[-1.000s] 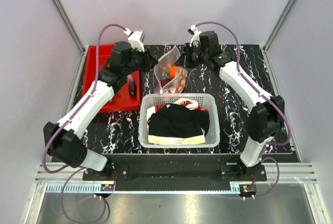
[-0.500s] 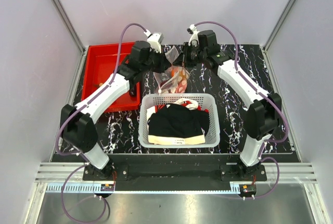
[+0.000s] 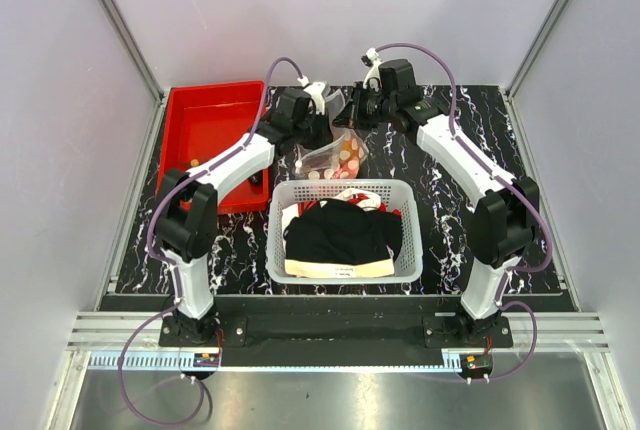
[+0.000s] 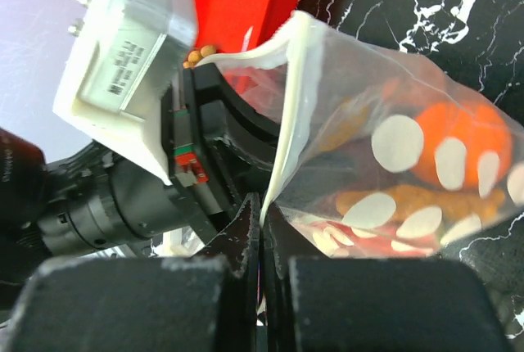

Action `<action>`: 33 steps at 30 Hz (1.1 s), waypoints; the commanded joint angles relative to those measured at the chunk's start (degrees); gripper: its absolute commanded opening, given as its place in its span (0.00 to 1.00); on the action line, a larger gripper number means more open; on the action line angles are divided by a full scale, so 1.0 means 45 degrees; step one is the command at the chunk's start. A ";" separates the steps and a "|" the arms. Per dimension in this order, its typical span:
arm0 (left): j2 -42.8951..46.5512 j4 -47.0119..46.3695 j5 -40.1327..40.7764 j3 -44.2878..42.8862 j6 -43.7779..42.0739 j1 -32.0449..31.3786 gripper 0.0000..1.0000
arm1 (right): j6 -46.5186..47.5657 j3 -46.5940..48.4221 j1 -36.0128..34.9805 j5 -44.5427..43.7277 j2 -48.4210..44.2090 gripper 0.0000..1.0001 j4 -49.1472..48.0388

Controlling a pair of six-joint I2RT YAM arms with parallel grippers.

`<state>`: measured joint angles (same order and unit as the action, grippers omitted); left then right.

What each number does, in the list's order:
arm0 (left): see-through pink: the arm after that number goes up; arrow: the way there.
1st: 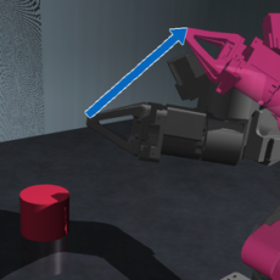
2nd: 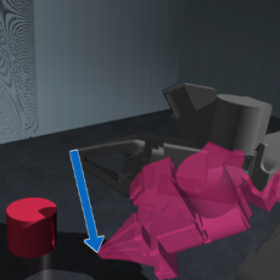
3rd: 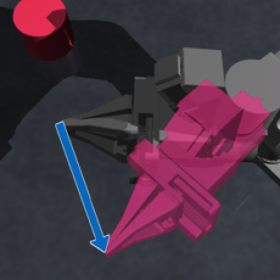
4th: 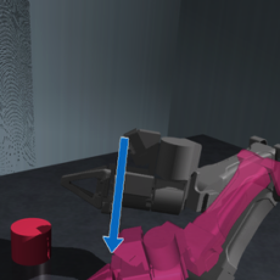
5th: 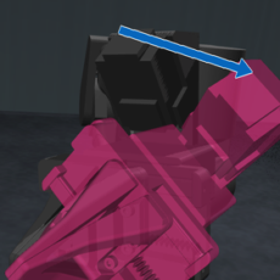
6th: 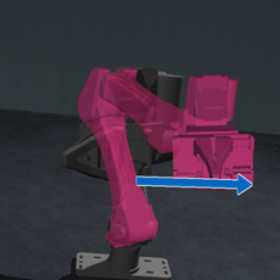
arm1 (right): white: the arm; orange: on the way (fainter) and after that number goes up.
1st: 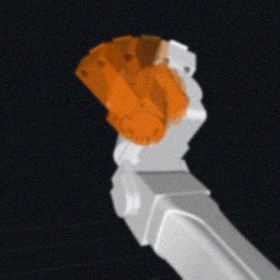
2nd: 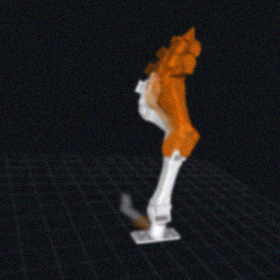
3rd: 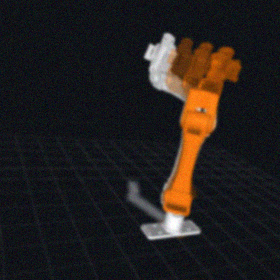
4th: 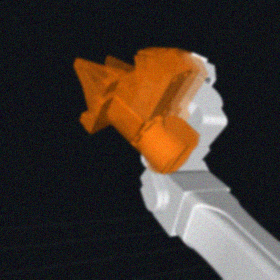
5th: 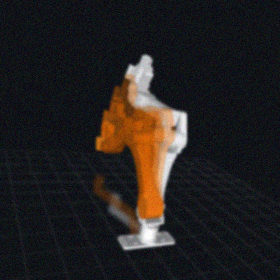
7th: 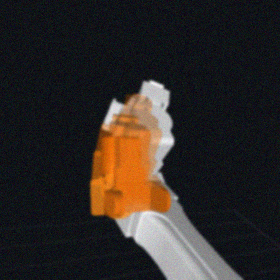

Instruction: Open the zip-top bag and remove the fake food

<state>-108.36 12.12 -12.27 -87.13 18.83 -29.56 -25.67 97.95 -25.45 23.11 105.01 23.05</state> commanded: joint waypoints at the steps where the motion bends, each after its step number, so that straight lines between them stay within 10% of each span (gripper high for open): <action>1: -0.0081 -0.0525 -0.0924 -0.0522 -0.0492 -0.0013 0.14 | -0.0096 -0.0204 -0.0067 -0.0350 -0.0484 0.00 -0.0356; 10: -0.0451 -0.1189 -0.3267 -0.0168 -0.1196 -0.0013 0.36 | 0.0060 -0.1219 0.0090 -0.0585 -0.0992 0.00 -0.0434; 33: -0.0180 -0.1306 -0.5241 0.0983 -0.2660 -0.0208 0.56 | -0.0350 -0.1962 0.0539 -0.0254 -0.1500 0.00 -0.0825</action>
<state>-113.95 8.34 -29.93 -84.27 10.92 -29.34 -26.85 88.77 -23.90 22.83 101.08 23.66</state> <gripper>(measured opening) 0.543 0.010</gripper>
